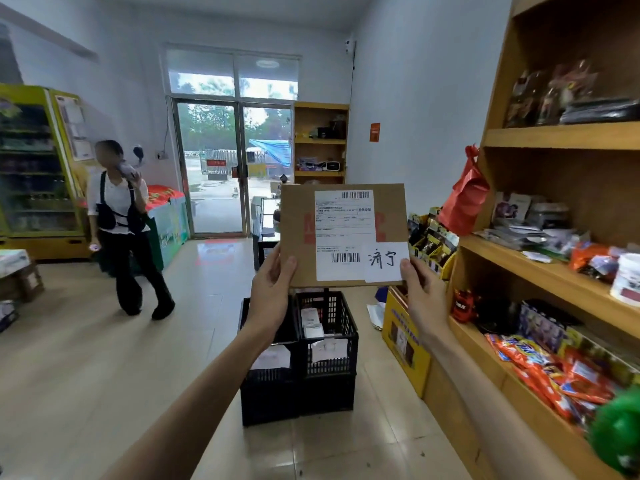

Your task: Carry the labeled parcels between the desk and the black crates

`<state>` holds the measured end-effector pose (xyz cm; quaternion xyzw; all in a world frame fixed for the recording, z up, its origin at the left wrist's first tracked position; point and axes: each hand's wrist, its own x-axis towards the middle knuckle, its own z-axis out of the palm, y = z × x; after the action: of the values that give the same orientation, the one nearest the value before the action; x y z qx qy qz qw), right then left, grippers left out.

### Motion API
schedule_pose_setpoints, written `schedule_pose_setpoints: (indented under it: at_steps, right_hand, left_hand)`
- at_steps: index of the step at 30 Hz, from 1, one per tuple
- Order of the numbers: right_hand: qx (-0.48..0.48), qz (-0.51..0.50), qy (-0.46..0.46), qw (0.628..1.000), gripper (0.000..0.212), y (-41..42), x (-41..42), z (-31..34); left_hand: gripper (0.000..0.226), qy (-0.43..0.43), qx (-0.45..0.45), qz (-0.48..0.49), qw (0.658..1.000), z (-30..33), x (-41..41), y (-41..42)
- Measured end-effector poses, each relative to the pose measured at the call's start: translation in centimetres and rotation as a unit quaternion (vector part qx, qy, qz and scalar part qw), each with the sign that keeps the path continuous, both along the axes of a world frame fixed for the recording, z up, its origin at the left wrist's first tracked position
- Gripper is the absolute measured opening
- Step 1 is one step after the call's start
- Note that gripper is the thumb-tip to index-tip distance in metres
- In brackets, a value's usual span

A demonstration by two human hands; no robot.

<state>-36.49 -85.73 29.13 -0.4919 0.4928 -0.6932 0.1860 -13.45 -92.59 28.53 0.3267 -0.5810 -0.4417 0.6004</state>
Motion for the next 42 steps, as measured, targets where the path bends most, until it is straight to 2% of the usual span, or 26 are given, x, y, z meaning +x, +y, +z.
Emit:
schedule_pose_setpoints:
  at_steps: [4,13,16,19,27,34,42]
  right_hand:
    - [0.007,-0.002,0.02,1.0,0.033,-5.1,0.4,-0.4]
    - [0.05,-0.005,0.004,0.999,0.033,-15.2,-1.5,-3.3]
    - [0.066,0.009,-0.002,0.998,0.03,-18.8,-3.4,-3.9]
    - [0.066,0.021,-0.014,0.997,0.015,-23.1,-5.9,-4.0]
    - [0.048,0.064,0.006,0.997,0.018,-35.9,-15.0,-4.3]
    - [0.058,0.089,0.0,0.994,0.031,-45.7,-20.6,-6.8]
    - [0.092,0.098,0.002,0.991,0.021,-54.2,-22.9,-8.8]
  left_hand:
    - [0.048,-0.011,0.006,-0.013,1.0,-0.6,0.7,-5.4]
    - [0.041,-0.005,0.02,-0.019,1.0,-2.9,-1.1,-15.5]
    - [0.039,-0.01,0.027,-0.021,0.999,-3.7,-3.1,-19.3]
    - [0.039,-0.006,0.027,-0.01,1.0,-4.2,-5.7,-23.3]
    - [0.039,-0.016,0.028,0.033,0.999,-4.5,-13.8,-34.0]
    - [0.036,-0.018,0.041,0.068,0.997,-5.4,-18.7,-41.1]
    - [0.04,-0.027,0.064,0.084,0.994,-7.7,-20.7,-50.0]
